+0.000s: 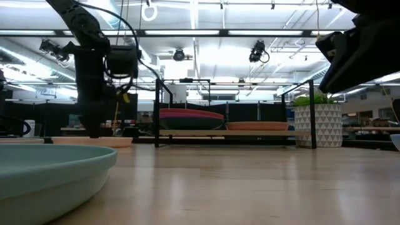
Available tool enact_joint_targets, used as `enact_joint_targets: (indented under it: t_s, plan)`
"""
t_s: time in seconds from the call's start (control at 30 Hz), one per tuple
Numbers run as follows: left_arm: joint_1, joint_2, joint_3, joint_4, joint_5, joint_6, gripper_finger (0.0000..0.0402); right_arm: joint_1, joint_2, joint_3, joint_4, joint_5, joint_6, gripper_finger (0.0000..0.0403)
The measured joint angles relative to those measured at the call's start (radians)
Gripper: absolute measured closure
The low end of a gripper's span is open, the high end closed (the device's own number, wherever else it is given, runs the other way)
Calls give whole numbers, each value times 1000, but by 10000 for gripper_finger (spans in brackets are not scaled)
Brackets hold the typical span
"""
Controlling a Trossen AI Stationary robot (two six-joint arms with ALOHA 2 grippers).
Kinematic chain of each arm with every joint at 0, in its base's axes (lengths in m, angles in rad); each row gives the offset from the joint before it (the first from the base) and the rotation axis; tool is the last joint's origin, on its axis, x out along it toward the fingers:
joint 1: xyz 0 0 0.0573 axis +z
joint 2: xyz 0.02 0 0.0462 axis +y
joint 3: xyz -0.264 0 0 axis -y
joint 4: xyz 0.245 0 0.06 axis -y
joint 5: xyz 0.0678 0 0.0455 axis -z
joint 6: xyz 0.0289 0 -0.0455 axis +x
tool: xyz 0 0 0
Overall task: Place and stack plates onto a shelf
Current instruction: Stack the light pink plate on top of the brown plate on the shelf
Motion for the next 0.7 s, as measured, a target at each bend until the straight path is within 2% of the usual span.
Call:
enact_joint_targets:
  t_s: [0.2,0.3,0.4,0.5,0.7]
  plan:
    - [-2,-28,59,7,114,-37,240,-4,1,-13,21,104,-21,341]
    - [-8,-26,65,18,165,-92,240,-5,2,-52,113,160,-83,341]
    - [-31,-13,65,36,170,-135,240,-11,3,-94,248,201,-189,341]
    - [-52,-11,65,36,158,-167,240,-21,3,-141,407,210,-311,341]
    - [-110,-10,65,35,3,-185,240,-40,3,-276,722,195,-427,341]
